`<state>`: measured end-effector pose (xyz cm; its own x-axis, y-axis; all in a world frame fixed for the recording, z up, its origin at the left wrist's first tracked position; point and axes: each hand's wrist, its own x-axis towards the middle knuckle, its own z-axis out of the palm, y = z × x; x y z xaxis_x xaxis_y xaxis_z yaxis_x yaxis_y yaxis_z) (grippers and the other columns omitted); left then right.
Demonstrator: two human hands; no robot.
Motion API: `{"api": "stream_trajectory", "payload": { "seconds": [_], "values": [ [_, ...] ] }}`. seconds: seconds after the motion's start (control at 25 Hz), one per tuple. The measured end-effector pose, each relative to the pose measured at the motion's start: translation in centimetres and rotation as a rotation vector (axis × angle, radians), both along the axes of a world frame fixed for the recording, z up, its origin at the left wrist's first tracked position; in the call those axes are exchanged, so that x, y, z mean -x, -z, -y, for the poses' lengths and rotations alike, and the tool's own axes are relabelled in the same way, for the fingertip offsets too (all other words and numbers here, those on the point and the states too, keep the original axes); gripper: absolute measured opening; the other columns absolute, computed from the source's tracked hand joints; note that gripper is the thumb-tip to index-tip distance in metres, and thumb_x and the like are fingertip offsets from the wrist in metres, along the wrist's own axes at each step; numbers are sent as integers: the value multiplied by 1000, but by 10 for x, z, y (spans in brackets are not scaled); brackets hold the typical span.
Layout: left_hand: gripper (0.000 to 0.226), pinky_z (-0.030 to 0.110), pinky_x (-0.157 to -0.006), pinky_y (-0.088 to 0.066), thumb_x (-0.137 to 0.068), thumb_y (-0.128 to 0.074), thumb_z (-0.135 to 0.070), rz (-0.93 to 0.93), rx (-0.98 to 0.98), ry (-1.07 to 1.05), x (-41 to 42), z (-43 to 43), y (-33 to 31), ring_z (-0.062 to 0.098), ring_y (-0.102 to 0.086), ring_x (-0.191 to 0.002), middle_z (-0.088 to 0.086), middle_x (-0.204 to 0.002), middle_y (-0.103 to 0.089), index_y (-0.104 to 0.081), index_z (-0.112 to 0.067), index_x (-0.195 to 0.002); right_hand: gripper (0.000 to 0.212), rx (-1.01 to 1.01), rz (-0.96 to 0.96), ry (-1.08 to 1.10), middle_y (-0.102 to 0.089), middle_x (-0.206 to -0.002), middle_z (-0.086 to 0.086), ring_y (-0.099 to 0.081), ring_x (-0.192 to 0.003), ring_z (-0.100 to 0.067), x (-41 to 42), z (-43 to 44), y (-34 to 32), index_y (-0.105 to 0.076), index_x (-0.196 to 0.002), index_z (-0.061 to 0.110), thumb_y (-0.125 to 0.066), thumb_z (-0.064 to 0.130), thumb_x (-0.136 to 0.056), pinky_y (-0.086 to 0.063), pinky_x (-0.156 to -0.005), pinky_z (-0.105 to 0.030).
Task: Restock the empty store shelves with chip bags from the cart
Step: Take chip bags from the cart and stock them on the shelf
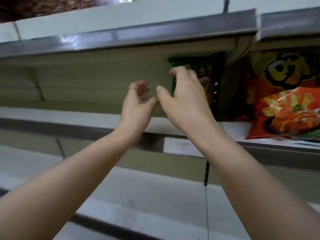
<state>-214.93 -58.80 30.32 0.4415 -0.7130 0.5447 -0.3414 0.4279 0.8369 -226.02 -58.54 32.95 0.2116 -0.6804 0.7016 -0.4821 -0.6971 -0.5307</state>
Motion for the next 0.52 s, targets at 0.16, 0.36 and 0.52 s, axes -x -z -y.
{"api": "stream_trajectory", "payload": {
  "seconds": [0.16,0.36,0.52],
  "values": [
    [30,33,-80,-52,-78,-67,-22,-53,-26,-93,-30,-76,35,20,-61,-94,6,-108,-62,-52,-21,-105,34,29,318,-462,-47,-121,2,-53,-101,-4,-47,-48,38,-46,-122,13,-54,16,-90,-46,-81,-12],
    [28,26,-86,-49,-84,-64,-5,-174,-85,-415,-92,-162,88,16,-58,-97,3,-109,-58,-52,-22,-102,23,-199,365,-744,-56,-111,-10,-56,-73,-5,-125,-81,74,-47,-112,19,-53,14,-90,-46,-69,-20],
    [26,16,-78,-47,-86,-60,0,-320,-108,-636,-138,-233,130,9,-55,-87,-1,-101,-56,-53,-20,-101,20,-342,331,-920,-57,-98,-1,-63,-77,-22,-190,-125,107,-47,-108,20,-51,14,-89,-52,-73,-30]
  ]
}}
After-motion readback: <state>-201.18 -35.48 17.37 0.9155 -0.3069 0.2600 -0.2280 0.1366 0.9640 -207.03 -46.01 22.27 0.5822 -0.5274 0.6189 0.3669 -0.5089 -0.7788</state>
